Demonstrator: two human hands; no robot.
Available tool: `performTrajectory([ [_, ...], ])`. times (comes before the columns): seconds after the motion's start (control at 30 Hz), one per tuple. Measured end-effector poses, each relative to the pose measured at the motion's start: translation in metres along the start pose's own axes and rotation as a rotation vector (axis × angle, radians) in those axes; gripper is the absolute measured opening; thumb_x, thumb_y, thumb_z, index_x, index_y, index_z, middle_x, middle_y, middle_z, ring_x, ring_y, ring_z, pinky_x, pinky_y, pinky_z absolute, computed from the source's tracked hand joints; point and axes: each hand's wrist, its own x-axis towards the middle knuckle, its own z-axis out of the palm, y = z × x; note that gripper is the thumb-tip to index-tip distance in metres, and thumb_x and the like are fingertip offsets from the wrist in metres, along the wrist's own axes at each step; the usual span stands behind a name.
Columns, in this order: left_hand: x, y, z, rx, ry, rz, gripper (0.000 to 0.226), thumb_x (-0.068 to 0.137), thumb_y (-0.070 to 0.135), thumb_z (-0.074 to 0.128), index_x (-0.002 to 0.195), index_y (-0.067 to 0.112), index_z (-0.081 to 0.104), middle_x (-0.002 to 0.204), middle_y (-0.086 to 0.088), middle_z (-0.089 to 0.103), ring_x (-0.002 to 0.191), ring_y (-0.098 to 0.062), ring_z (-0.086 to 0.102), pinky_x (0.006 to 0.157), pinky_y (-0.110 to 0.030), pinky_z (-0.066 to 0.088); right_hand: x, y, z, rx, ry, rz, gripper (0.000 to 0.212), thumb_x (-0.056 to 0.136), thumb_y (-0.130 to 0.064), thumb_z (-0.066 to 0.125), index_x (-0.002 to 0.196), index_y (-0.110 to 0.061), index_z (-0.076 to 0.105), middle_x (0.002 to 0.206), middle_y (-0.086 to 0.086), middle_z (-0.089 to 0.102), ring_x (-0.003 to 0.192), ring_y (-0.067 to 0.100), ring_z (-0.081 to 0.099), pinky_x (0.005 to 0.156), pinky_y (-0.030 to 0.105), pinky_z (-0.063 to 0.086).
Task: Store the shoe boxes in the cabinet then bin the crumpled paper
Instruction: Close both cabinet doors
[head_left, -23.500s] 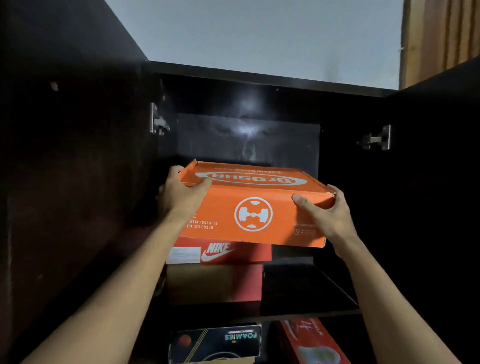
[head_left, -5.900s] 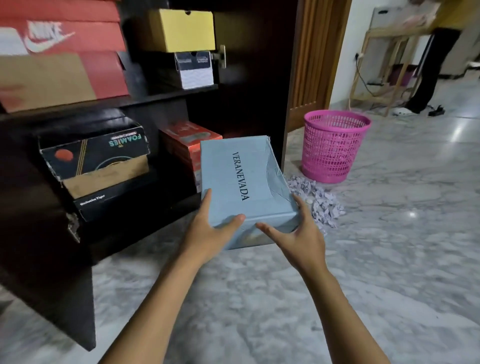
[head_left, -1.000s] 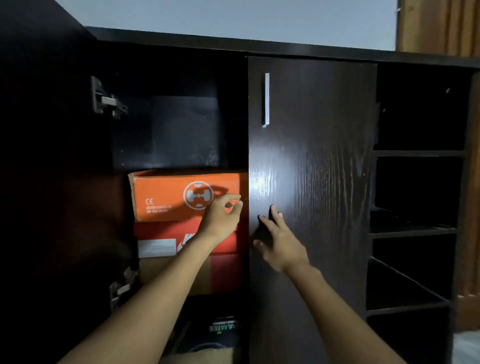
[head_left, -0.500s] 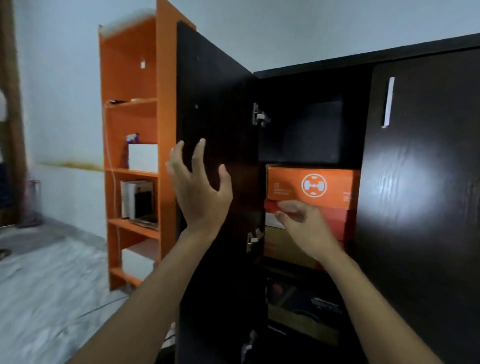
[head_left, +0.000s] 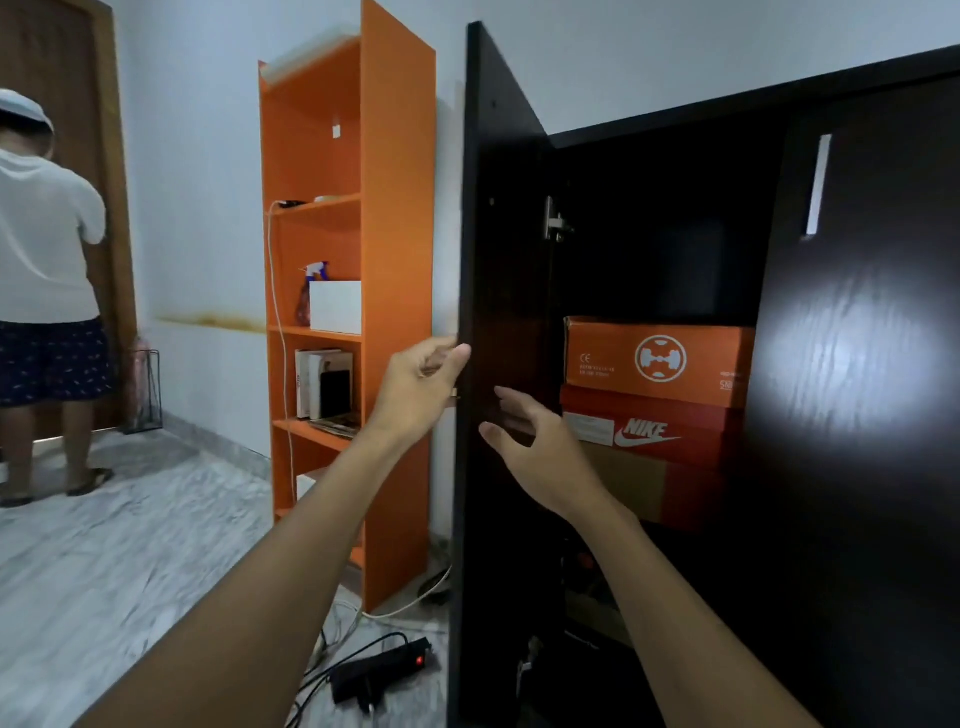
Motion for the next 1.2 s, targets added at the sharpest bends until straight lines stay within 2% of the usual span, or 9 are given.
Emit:
performTrajectory([
  [0.1, -0.004, 0.017, 0.035, -0.041, -0.146, 0.071, 0.03, 0.097, 0.023, 0.057, 0.126, 0.015, 0.062, 0.107, 0.001, 0.069, 0.092, -0.007, 0.069, 0.076, -0.026, 0.059, -0.013, 0.014, -0.011, -0.065, 0.126, -0.045, 0.075, 0.088, -0.063, 0.058, 0.152, -0.041, 0.026, 0.153, -0.012, 0.042, 0.139, 0.007, 0.04, 0.111, 0.035, 0.04],
  [0.2, 0.004, 0.019, 0.077, 0.009, -0.234, 0.143, 0.028, 0.094, 0.035, 0.061, 0.119, 0.024, 0.065, 0.115, 0.012, 0.066, 0.104, -0.004, 0.064, 0.093, -0.034, 0.055, -0.027, 0.033, -0.038, -0.093, 0.254, -0.103, 0.069, 0.097, -0.037, 0.06, 0.156, -0.034, 0.024, 0.154, -0.015, 0.039, 0.137, -0.005, 0.037, 0.109, 0.017, 0.037],
  [0.37, 0.024, 0.013, 0.147, 0.042, -0.231, 0.309, 0.03, 0.089, 0.041, 0.066, 0.115, 0.025, 0.065, 0.132, 0.004, 0.056, 0.124, -0.007, 0.053, 0.106, -0.035, 0.045, -0.038, 0.074, -0.083, -0.235, 0.377, -0.08, 0.075, 0.1, -0.029, 0.057, 0.157, -0.04, 0.009, 0.155, -0.011, 0.038, 0.139, 0.004, 0.04, 0.112, 0.032, 0.042],
  [0.47, 0.035, 0.004, 0.182, 0.065, -0.241, 0.356, 0.03, 0.091, 0.036, 0.064, 0.121, 0.033, 0.062, 0.148, 0.004, 0.039, 0.135, -0.007, 0.038, 0.11, -0.03, 0.036, -0.042, 0.095, -0.105, -0.366, 0.459, -0.08, 0.073, 0.1, -0.022, 0.058, 0.156, -0.037, 0.012, 0.138, -0.021, 0.038, 0.13, -0.021, 0.029, 0.106, 0.008, 0.031],
  [0.53, 0.041, -0.005, 0.201, 0.113, -0.253, 0.409, 0.036, 0.092, 0.033, 0.063, 0.128, 0.036, 0.058, 0.153, 0.006, 0.029, 0.139, -0.009, 0.031, 0.108, -0.026, 0.03, -0.041, 0.108, -0.118, -0.438, 0.487, -0.065, 0.07, 0.101, -0.023, 0.056, 0.157, -0.035, 0.015, 0.13, -0.022, 0.043, 0.116, -0.029, 0.036, 0.095, -0.002, 0.03],
  [0.67, 0.054, -0.021, 0.229, 0.277, -0.262, 0.53, 0.048, 0.094, 0.028, 0.061, 0.139, 0.039, 0.046, 0.156, 0.003, 0.014, 0.142, -0.016, 0.018, 0.104, -0.023, 0.022, -0.033, 0.129, -0.137, -0.516, 0.552, -0.015, 0.067, 0.102, -0.031, 0.052, 0.153, -0.044, 0.01, 0.113, -0.012, 0.055, 0.102, 0.0, 0.054, 0.09, 0.02, 0.049],
  [0.87, 0.067, -0.043, 0.252, 0.378, -0.343, 0.62, 0.06, 0.1, 0.014, 0.048, 0.151, 0.038, 0.027, 0.163, 0.004, -0.006, 0.149, -0.019, -0.004, 0.107, -0.026, 0.032, -0.014, 0.149, -0.142, -0.78, 0.776, 0.096, 0.06, 0.1, -0.034, 0.055, 0.154, -0.037, 0.029, 0.121, -0.007, 0.051, 0.107, 0.006, 0.043, 0.076, 0.028, 0.05],
  [1.0, 0.074, -0.064, 0.259, 0.39, -0.479, 0.52, 0.065, 0.101, 0.013, 0.043, 0.154, 0.039, 0.016, 0.16, 0.011, -0.021, 0.149, -0.015, -0.016, 0.116, -0.035, 0.03, 0.002, 0.154, -0.145, -0.799, 0.802, 0.216, 0.059, 0.099, -0.03, 0.057, 0.153, -0.035, 0.032, 0.137, -0.002, 0.042, 0.122, 0.014, 0.039, 0.091, 0.039, 0.053],
  [1.2, 0.083, -0.09, 0.263, 0.333, -0.697, 0.301, 0.066, 0.101, 0.012, 0.04, 0.153, 0.041, 0.012, 0.159, 0.016, -0.022, 0.147, -0.014, -0.019, 0.12, -0.048, 0.02, 0.0, 0.16, -0.165, -0.767, 0.721, 0.385, 0.062, 0.099, -0.035, 0.057, 0.153, -0.039, 0.026, 0.15, -0.002, 0.03, 0.137, 0.018, 0.034, 0.098, 0.045, 0.05],
])
